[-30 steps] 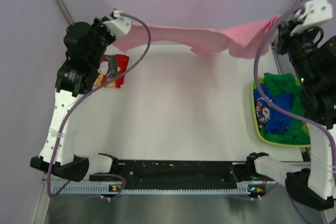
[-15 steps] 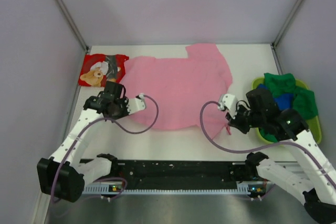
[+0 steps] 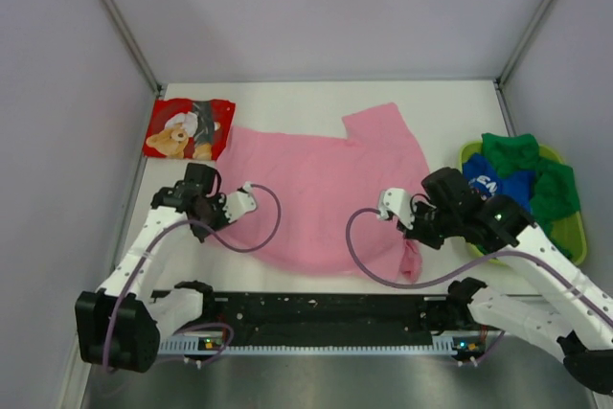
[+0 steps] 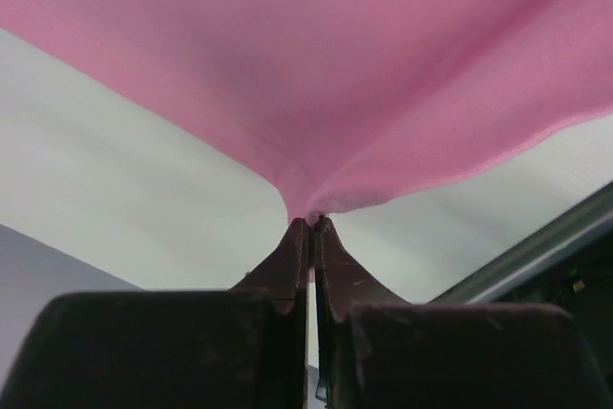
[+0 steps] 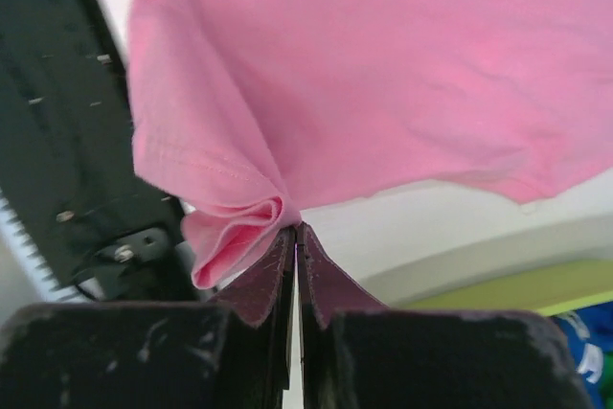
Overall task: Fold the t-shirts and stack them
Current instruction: Fold the flattened tshirt in 1/3 of the way
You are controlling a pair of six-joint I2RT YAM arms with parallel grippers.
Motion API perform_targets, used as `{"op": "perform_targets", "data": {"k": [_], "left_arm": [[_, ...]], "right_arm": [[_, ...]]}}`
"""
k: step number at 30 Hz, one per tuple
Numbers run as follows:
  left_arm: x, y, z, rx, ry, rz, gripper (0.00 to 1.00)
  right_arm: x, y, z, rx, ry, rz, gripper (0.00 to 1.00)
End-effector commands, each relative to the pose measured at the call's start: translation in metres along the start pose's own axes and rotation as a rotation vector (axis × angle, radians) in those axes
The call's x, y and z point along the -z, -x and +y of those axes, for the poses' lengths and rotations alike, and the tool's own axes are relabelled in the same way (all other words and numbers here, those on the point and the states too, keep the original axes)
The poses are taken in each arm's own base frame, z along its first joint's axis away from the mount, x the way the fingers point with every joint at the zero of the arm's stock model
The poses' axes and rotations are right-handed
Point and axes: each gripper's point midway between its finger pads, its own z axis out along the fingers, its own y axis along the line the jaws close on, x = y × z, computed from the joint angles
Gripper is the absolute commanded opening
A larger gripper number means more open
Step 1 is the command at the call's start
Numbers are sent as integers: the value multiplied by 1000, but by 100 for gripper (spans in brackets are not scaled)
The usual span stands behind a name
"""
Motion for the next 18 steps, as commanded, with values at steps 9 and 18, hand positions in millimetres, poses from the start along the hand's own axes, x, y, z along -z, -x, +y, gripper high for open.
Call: {"op": "perform_targets", "data": {"k": [9, 18], "left_arm": [[-31, 38, 77, 238, 201, -58, 0], [-55, 30, 100, 330, 247, 34, 0]], "right_arm": [[-47, 39, -147, 129, -502, -56, 0], [-68, 33, -181, 108, -523, -64, 0]]}}
